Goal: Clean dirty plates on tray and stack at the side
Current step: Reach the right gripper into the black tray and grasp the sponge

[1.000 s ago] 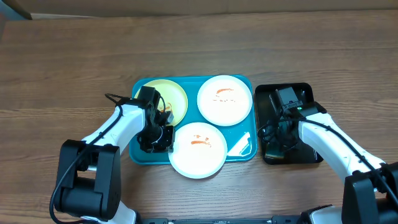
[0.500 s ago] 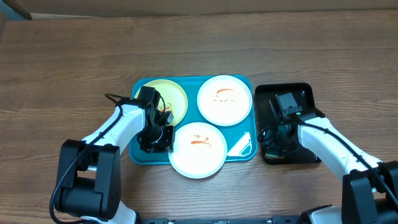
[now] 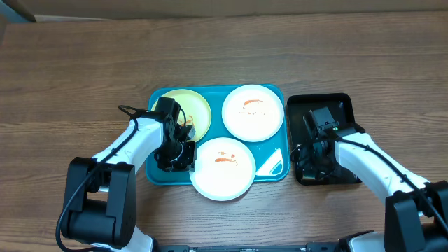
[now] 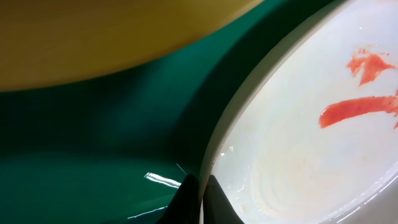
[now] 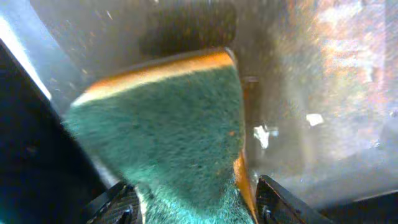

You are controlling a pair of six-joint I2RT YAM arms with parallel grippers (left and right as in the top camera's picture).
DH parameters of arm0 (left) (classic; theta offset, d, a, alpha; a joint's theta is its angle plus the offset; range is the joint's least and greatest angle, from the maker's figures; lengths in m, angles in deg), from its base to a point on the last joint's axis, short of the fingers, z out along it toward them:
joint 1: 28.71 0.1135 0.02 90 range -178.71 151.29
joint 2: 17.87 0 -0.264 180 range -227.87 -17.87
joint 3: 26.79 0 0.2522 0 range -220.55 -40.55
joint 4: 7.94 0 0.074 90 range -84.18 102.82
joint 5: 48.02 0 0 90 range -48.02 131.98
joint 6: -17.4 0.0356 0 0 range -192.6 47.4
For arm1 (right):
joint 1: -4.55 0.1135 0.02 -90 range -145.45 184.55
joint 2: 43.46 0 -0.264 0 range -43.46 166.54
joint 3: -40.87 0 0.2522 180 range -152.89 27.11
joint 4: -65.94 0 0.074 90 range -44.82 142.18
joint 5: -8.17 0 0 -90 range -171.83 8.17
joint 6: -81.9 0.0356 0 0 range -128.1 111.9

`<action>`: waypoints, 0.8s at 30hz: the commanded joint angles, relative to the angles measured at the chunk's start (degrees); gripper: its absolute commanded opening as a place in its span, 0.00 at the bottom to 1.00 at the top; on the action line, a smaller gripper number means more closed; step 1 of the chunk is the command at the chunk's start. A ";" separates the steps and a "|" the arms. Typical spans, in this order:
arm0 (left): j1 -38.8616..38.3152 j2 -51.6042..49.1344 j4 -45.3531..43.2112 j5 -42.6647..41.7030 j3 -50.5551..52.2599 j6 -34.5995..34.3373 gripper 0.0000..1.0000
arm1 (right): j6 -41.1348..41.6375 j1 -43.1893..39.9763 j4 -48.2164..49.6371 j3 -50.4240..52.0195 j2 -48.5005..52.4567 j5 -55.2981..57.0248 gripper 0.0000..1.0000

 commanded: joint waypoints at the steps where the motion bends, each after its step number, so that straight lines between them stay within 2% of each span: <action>1: -0.17 -0.55 -0.04 1.46 -0.07 -0.76 0.06 | 0.44 0.20 -0.35 -3.93 0.11 2.03 0.61; 12: -0.15 -0.55 -0.04 1.49 -0.07 -0.76 0.07 | 0.24 0.26 -1.88 -2.89 0.11 -3.61 0.58; 22: -0.17 -0.55 0.02 1.49 -0.07 -0.76 0.07 | 0.24 0.26 2.03 1.01 0.11 -2.82 0.58; 24: -0.17 -0.55 0.02 1.49 -0.07 -0.76 0.07 | 0.24 0.26 2.29 0.96 0.11 -2.49 0.55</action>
